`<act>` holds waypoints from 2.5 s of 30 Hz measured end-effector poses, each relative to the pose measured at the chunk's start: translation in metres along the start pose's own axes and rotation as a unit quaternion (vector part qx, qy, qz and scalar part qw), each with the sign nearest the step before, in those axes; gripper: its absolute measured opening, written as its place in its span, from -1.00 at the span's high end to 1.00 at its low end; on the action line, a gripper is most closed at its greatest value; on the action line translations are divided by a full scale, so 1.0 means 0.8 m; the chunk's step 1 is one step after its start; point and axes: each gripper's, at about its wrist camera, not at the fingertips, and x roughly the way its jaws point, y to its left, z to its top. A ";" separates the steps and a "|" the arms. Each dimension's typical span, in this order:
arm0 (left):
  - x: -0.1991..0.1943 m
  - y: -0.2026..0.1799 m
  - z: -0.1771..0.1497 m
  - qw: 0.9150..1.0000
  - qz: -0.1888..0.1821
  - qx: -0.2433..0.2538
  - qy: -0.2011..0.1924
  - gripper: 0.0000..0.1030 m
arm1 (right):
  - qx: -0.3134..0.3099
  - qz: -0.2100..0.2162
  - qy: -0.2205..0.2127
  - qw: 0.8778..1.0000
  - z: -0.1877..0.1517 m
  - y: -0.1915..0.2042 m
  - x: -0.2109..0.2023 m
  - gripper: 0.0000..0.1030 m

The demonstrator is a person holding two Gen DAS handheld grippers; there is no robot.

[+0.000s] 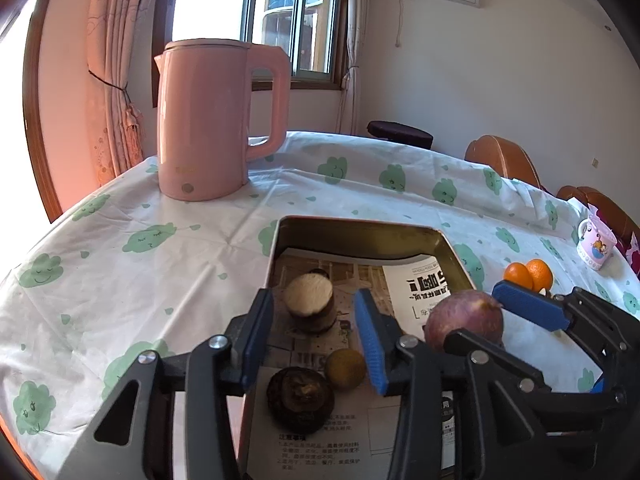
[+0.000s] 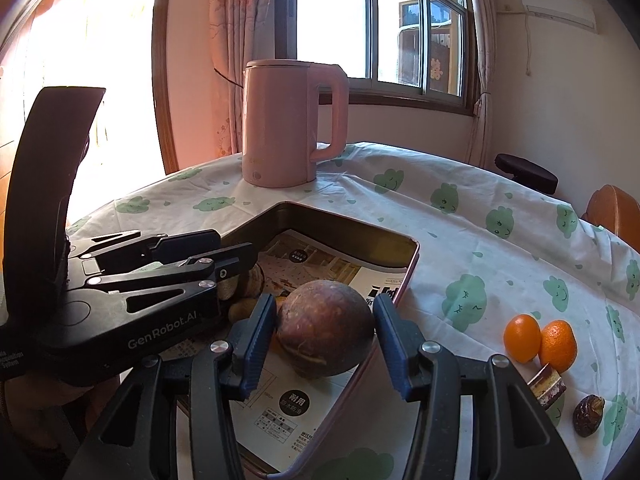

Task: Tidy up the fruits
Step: 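Open both grippers to drop the jar and brown fruit into the tin box, then grasp the dark red jar with the left gripper while the right gripper grasps the small brown fruit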

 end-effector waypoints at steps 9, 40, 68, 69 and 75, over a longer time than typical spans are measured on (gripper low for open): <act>-0.014 -0.003 0.000 0.999 0.014 0.004 -0.029 -0.40 | 0.025 -0.014 -0.035 0.999 -0.002 -0.010 -0.017 -0.40; -0.028 -0.166 -0.001 0.991 -0.079 0.099 -0.031 -0.63 | 0.143 -0.211 0.000 0.967 -0.059 -0.210 -0.120 -0.47; 0.055 -0.271 -0.015 0.973 -0.140 0.161 0.092 -0.47 | 0.206 -0.198 0.089 0.954 -0.085 -0.257 -0.087 0.24; 0.059 -0.274 -0.016 0.971 -0.142 0.162 0.100 -0.44 | 0.207 -0.202 0.086 0.953 -0.084 -0.257 -0.089 0.24; 0.080 -0.283 -0.018 0.962 -0.172 0.159 0.142 0.35 | 0.207 -0.204 0.080 0.954 -0.083 -0.257 -0.092 0.23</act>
